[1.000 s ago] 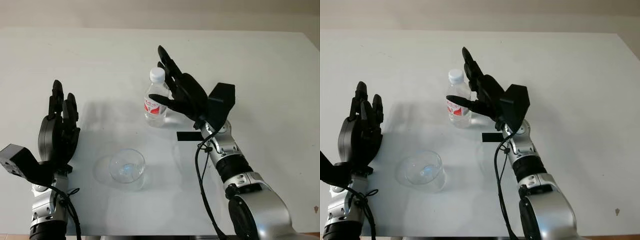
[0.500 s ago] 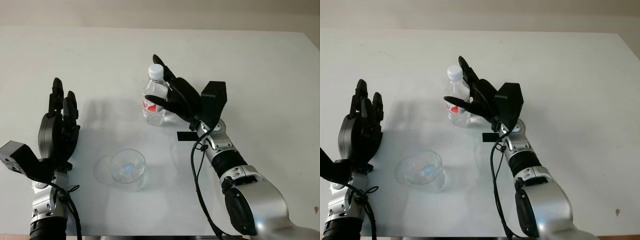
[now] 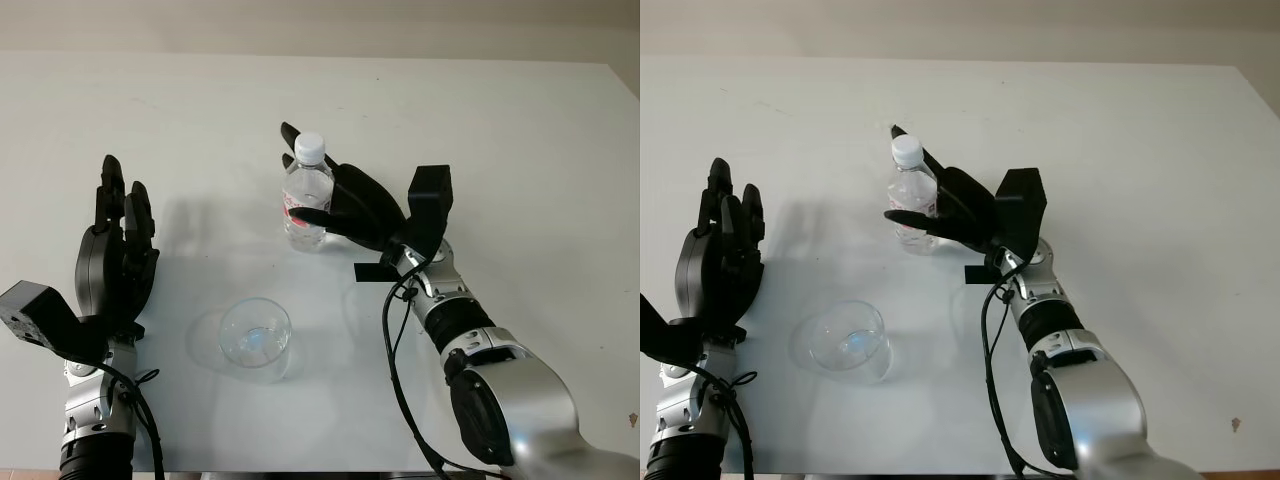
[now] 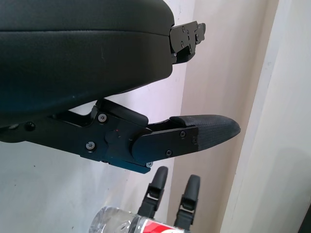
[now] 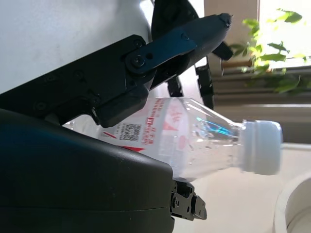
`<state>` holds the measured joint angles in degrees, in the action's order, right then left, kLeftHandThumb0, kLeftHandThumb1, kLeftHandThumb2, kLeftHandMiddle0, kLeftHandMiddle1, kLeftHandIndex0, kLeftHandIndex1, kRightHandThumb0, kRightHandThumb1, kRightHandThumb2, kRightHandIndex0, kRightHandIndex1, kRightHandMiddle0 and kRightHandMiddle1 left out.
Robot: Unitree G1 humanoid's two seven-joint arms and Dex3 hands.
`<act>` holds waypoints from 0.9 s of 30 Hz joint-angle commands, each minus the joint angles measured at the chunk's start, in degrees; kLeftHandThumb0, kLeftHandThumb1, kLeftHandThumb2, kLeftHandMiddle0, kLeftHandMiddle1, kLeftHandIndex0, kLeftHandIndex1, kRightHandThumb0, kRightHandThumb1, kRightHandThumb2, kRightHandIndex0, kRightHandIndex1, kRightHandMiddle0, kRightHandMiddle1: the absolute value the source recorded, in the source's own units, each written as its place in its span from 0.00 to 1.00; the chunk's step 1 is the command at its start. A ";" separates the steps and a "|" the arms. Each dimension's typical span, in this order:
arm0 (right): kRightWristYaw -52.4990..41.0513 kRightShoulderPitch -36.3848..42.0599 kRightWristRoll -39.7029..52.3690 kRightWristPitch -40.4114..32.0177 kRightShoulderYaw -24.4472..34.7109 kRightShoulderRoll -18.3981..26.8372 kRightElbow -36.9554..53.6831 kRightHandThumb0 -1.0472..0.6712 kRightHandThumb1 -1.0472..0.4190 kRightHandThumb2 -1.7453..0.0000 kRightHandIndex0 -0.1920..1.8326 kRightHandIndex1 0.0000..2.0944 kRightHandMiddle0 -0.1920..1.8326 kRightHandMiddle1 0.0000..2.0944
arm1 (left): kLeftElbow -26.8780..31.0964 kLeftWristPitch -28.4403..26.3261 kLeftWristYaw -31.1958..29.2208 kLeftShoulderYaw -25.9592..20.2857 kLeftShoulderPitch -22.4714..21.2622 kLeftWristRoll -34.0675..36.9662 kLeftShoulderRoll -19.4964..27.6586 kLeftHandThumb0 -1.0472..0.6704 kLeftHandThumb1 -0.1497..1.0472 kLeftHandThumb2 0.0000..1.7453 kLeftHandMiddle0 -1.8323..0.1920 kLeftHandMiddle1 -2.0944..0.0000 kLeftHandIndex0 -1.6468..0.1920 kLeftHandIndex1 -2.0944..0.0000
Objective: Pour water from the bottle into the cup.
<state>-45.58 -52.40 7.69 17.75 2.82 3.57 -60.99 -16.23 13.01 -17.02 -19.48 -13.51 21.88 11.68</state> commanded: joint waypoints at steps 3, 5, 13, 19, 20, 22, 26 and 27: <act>-1.51 -1.50 0.96 -1.56 0.74 0.07 -0.43 0.22 0.17 0.98 0.04 0.02 0.10 0.05 | -1.56 0.51 0.02 0.22 0.90 -0.47 -0.76 0.18 1.00 0.32 1.00 0.98 1.00 0.99; -0.93 -1.47 0.81 -1.49 0.80 -0.15 -0.42 0.25 0.17 0.98 0.07 0.04 0.13 0.07 | -1.82 0.74 0.09 0.21 0.78 -0.53 -0.84 0.18 1.00 0.31 1.00 0.98 1.00 0.99; 8.07 -0.94 -2.46 -0.26 -0.23 -1.33 -0.56 0.44 0.13 0.97 0.13 0.47 0.01 0.65 | -2.40 1.69 -0.24 0.08 0.61 -0.18 -0.96 0.18 1.00 0.31 1.00 0.98 1.00 0.99; 13.19 -1.21 -5.95 2.84 -1.84 -2.17 -3.43 0.43 0.13 0.97 0.17 0.81 0.11 0.83 | -2.11 2.34 -0.44 -0.24 1.04 -0.25 -0.74 0.18 1.00 0.30 0.99 0.97 0.99 0.98; 14.04 -1.31 -6.57 3.13 -2.13 -2.26 -3.92 0.43 0.13 0.97 0.21 0.87 0.16 0.86 | -1.99 2.49 -0.21 -0.23 1.12 -0.47 -0.75 0.18 1.00 0.30 0.99 0.97 0.98 0.98; 16.80 -1.38 -8.85 4.16 -3.51 -2.19 -4.74 0.40 0.11 0.96 0.30 0.95 0.25 0.94 | -1.61 2.66 0.14 -0.21 1.32 -0.72 -0.81 0.18 1.00 0.30 0.98 0.97 0.98 0.97; 21.36 -1.65 -12.96 4.76 -6.10 -1.80 -5.48 0.34 0.04 0.96 0.53 1.00 0.48 1.00 | -1.78 2.84 0.09 -0.11 1.12 -0.66 -0.69 0.18 1.00 0.31 0.98 0.97 0.98 0.97; 22.10 -1.74 -13.81 4.66 -6.66 -1.68 -5.53 0.33 0.02 0.96 0.58 1.00 0.52 1.00 | -1.84 2.77 0.12 -0.09 1.03 -0.67 -0.65 0.18 1.00 0.30 0.98 0.97 0.98 0.97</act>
<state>-24.13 -53.94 -5.09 22.05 -3.00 1.60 -65.70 -17.23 15.19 -16.94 -19.52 -14.05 21.59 11.64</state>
